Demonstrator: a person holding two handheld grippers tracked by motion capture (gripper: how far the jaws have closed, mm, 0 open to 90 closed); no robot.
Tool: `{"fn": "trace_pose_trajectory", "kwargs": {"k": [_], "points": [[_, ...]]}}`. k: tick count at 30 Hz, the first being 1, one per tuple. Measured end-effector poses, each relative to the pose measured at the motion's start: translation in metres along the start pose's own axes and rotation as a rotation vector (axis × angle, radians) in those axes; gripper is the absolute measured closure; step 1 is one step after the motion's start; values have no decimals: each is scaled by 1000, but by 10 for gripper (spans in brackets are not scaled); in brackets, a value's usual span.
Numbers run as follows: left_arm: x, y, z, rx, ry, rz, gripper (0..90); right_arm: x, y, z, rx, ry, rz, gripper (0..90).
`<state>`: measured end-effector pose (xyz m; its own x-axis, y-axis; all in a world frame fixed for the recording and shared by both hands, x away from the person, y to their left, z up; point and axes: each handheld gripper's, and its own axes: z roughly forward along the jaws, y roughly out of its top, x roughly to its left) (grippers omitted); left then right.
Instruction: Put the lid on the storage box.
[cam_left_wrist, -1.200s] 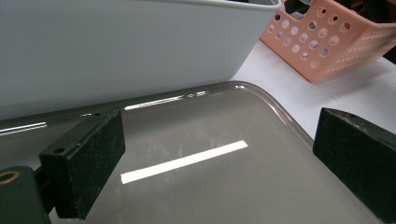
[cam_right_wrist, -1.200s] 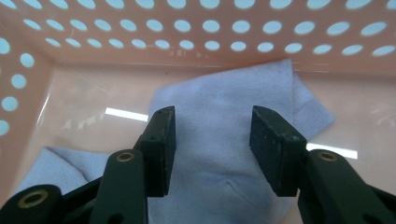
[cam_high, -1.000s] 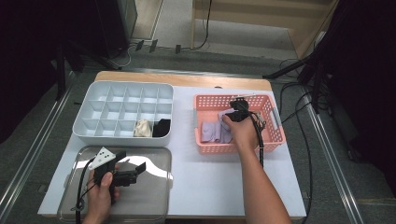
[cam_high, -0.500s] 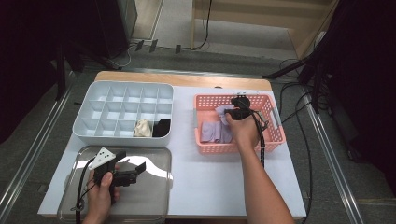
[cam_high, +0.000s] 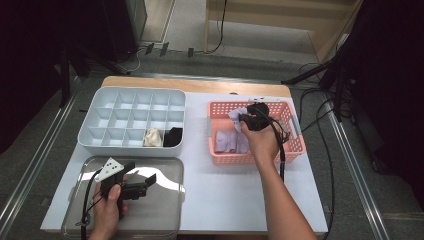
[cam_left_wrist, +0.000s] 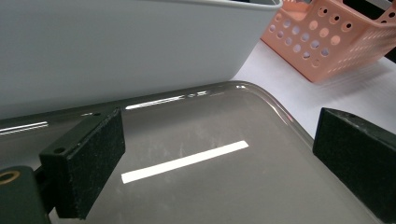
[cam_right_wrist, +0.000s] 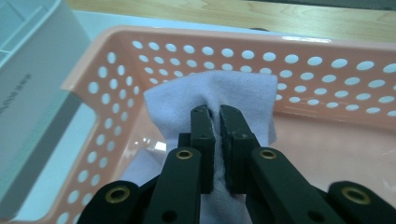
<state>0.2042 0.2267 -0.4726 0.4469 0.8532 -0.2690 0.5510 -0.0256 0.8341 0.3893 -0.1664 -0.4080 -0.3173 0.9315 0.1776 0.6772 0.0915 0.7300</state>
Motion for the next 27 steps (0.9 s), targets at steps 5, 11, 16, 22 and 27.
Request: {"fn": "trace_pose_trajectory", "kwargs": {"k": [5,11,16,22,27], "points": [[0,0,0,2,4,3,29,5,-9,-8,-3,14,-8,857],[-2,0,0,5,13,14,29,6,-23,-15,-9,22,1,857],[-2,0,0,2,15,14,29,5,-33,-22,-21,29,7,857],[-3,0,0,0,20,17,29,3,-46,-25,-46,33,17,857],[-3,0,0,1,22,20,29,3,-54,-27,-69,33,19,857]]}}
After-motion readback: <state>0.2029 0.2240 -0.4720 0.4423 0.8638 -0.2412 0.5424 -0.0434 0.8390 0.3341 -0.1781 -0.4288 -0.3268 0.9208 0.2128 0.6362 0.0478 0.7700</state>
